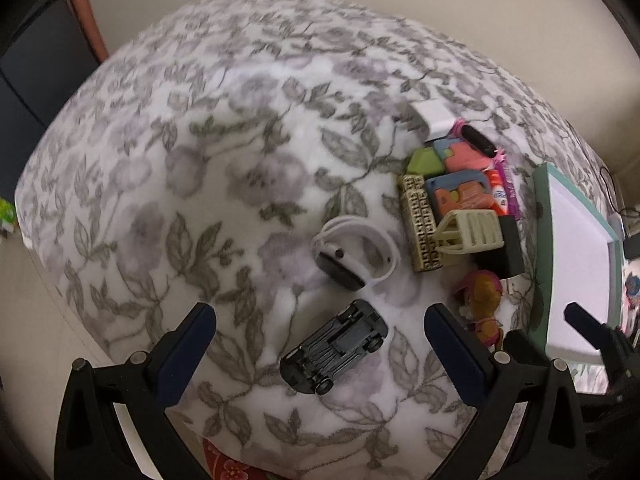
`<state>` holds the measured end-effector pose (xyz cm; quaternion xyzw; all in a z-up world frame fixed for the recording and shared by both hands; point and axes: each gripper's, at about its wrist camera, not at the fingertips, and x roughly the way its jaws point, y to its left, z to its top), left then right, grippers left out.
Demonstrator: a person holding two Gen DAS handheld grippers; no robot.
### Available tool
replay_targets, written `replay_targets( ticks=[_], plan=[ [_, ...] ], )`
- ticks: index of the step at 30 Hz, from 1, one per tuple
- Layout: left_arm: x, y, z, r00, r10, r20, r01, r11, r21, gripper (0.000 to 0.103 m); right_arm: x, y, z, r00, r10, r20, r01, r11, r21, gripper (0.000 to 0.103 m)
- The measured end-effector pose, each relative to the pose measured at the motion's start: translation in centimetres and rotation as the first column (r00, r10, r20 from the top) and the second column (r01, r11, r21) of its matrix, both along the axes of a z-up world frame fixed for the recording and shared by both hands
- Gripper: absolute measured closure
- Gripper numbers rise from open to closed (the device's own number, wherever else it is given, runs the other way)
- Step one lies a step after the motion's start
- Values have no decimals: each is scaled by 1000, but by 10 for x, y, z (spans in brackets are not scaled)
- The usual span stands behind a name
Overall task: Organize rigid objects
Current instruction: 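Grasp the black toy car with the left gripper while the right gripper grasps the pink-helmeted puppy figure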
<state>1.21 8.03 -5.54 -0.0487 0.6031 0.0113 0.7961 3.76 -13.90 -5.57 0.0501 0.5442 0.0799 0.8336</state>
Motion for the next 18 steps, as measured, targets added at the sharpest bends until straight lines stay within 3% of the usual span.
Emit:
replay_targets(
  ticks=[4, 15, 18],
  plan=[
    [-1, 9, -11, 998, 42, -46, -43, 999, -28, 0, 6, 13, -14, 999, 30, -41, -31, 999, -16, 8],
    [-2, 9, -38, 987, 59, -151, -70, 995, -69, 1, 16, 30, -38, 994, 58, -93, -64, 996, -60, 10],
    [-1, 8, -49, 984, 49, -173, -63, 995, -77, 2, 19, 36, -42, 993, 66, -97, -74, 995, -73, 19]
  ],
)
